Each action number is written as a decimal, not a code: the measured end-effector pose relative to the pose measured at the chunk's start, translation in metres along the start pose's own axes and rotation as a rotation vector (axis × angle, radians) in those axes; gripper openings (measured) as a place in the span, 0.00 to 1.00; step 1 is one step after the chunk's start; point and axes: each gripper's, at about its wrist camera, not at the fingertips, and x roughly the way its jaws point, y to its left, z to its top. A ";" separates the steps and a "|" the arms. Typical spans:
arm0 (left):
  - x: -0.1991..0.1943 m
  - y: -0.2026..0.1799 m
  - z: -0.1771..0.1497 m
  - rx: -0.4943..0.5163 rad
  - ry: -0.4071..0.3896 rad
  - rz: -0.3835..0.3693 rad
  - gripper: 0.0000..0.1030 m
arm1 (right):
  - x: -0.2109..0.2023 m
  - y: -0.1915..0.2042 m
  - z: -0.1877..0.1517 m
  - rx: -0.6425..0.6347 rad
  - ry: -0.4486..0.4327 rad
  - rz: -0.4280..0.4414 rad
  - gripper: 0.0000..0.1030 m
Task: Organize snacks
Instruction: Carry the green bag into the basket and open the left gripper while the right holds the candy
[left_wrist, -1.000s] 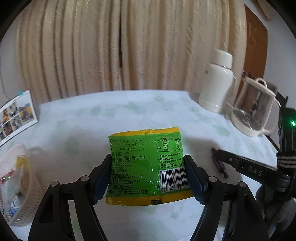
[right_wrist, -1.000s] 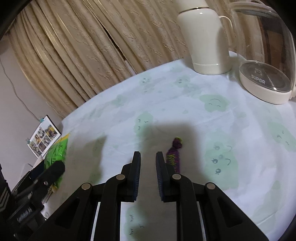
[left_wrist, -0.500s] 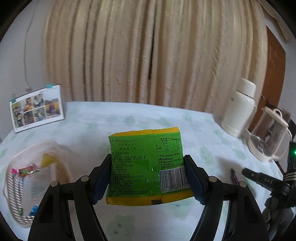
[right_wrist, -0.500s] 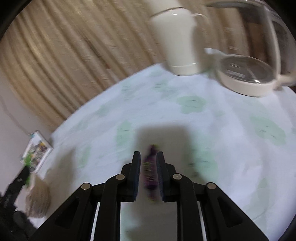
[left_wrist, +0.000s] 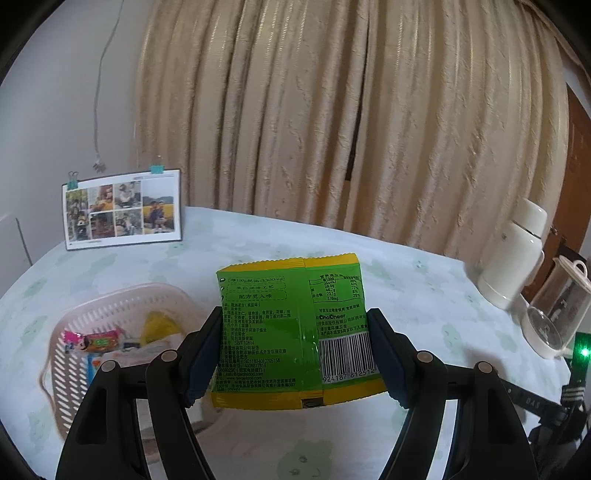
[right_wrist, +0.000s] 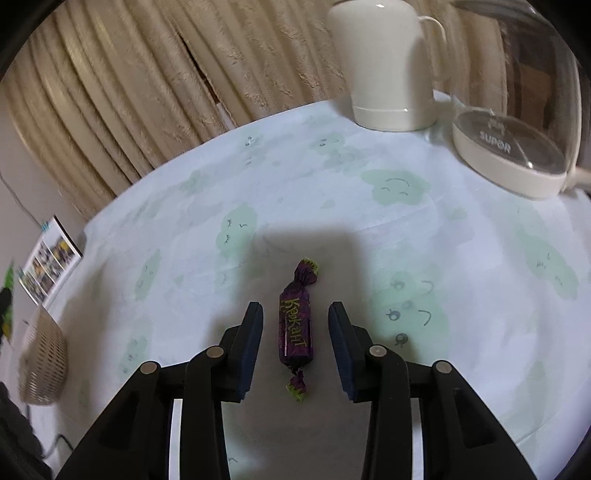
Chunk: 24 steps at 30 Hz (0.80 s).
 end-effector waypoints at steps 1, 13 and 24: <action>0.000 0.002 0.000 -0.004 -0.002 0.005 0.73 | 0.000 0.003 -0.001 -0.020 0.000 -0.019 0.26; -0.001 0.035 -0.001 -0.058 -0.009 0.079 0.73 | -0.003 0.005 -0.002 -0.023 -0.011 0.007 0.15; -0.004 0.076 -0.001 -0.108 -0.031 0.185 0.73 | -0.008 0.004 0.000 -0.002 -0.034 0.061 0.15</action>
